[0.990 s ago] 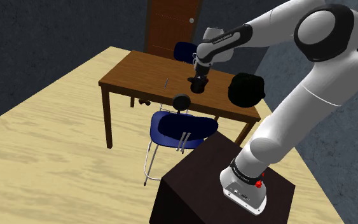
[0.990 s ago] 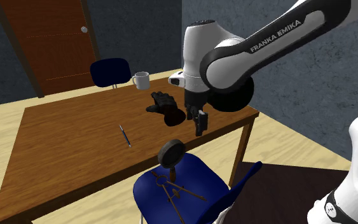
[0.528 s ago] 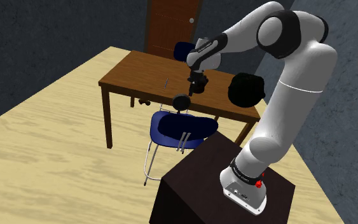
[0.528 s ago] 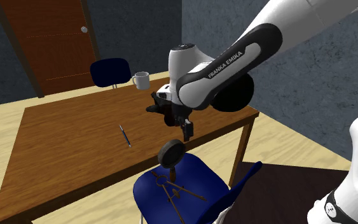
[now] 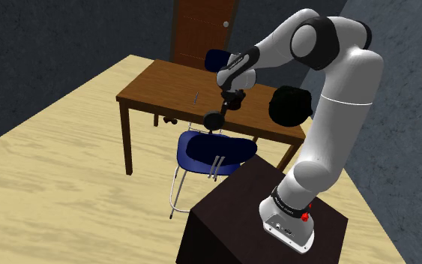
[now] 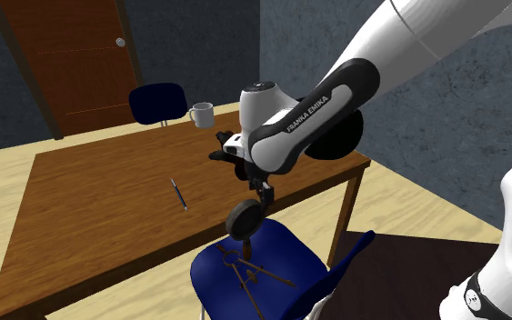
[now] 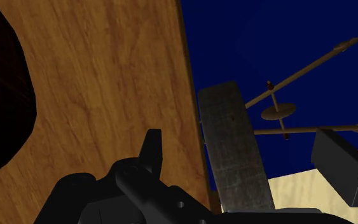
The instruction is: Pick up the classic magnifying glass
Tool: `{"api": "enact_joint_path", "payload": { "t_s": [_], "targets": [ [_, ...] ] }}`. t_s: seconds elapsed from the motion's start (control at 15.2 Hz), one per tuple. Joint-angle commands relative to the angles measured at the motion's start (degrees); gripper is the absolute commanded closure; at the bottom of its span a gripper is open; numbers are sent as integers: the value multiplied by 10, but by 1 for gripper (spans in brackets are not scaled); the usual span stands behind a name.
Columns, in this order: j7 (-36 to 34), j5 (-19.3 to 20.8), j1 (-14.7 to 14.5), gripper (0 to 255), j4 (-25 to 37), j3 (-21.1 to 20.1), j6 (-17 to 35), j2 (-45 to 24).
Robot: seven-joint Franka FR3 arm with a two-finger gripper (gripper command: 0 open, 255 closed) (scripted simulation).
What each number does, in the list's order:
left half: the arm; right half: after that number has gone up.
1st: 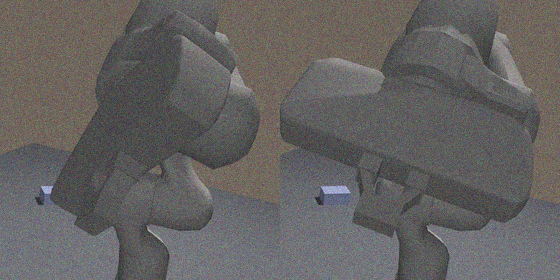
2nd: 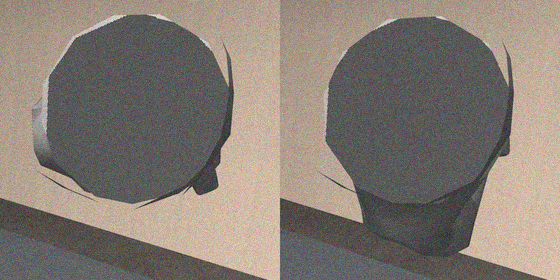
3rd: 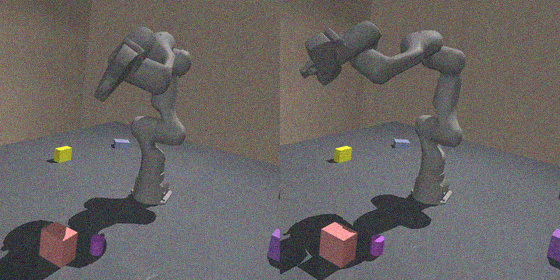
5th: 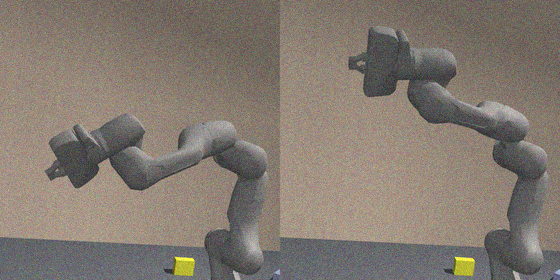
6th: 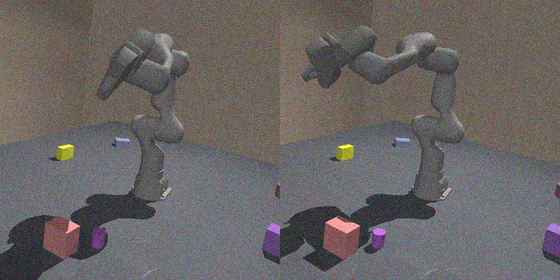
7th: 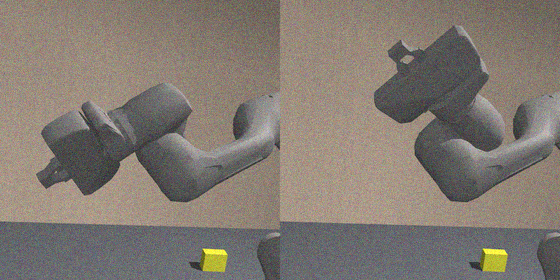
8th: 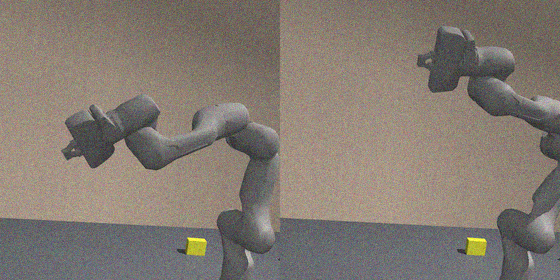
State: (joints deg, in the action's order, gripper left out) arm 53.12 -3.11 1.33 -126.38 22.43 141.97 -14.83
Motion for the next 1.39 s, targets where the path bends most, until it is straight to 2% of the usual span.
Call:
{"api": "enact_joint_path", "payload": {
  "t_s": [0.0, 0.59, 1.32],
  "targets": [
    [1, -1, 1, 255, -1, 0, 3, -2],
    [2, -2, 1, 255, 0, -1, 3, -3],
    [-19, 33, -10, 255, 19, 12, -74, 59]
  ]
}}
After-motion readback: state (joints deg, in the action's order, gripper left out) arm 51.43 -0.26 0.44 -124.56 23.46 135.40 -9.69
